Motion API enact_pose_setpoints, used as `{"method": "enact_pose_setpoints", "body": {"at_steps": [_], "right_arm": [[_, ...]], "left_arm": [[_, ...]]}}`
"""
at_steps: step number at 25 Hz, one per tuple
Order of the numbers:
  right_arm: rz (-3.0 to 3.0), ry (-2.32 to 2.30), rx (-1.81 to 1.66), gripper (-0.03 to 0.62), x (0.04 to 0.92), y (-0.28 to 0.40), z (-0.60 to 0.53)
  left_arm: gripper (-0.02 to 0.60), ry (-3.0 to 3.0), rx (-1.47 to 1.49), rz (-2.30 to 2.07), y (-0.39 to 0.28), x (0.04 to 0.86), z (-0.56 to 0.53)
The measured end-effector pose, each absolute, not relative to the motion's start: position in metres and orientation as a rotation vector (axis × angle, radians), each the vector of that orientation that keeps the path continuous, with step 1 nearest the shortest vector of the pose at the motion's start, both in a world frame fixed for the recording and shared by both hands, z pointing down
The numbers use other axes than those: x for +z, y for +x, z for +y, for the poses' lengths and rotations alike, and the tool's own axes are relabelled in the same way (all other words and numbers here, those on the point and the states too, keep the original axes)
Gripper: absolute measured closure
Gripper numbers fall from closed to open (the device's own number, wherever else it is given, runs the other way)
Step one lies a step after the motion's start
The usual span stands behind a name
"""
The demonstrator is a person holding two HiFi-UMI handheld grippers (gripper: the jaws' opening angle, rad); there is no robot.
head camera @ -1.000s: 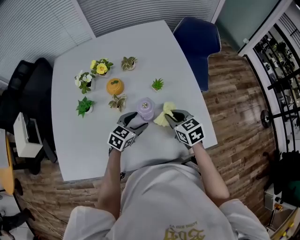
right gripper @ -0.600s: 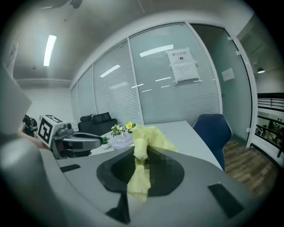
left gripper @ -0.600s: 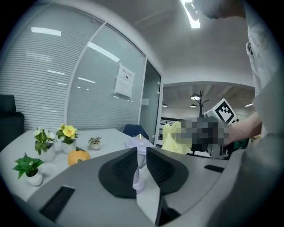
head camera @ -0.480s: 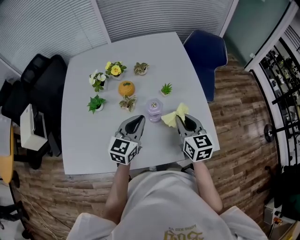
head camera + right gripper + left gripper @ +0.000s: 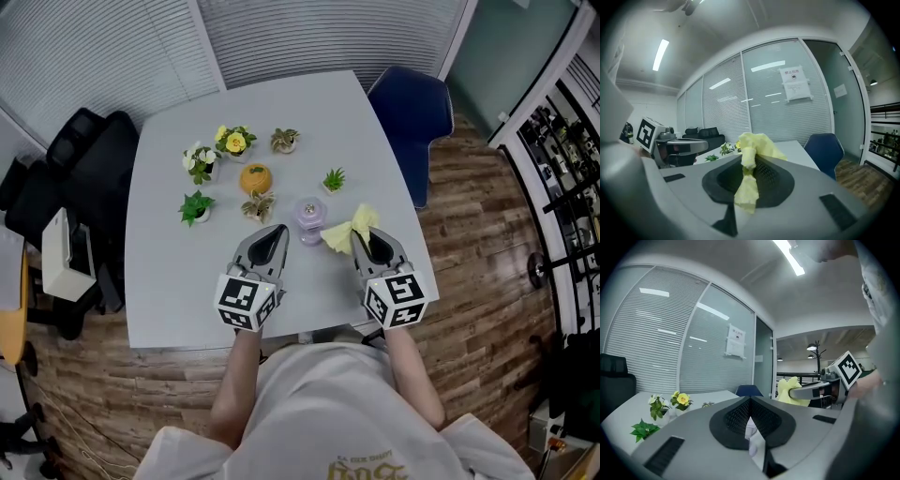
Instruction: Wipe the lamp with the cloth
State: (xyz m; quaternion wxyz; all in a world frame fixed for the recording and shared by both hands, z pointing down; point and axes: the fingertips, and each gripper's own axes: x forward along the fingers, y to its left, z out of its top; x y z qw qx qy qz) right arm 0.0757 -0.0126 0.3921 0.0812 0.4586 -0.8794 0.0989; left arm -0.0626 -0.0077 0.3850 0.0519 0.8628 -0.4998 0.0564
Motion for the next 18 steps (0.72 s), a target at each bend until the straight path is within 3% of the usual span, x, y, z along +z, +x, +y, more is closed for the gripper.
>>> {"method": "enact_pose_setpoints", "body": {"at_steps": [18], "right_arm": [[-2.61,1.362,0.239,0.537,0.385,0.0701,-0.0084]], "left_arm": [[0.578,2.64,0.163,-1.52,-0.0654,0.3826,-0.0084]]}}
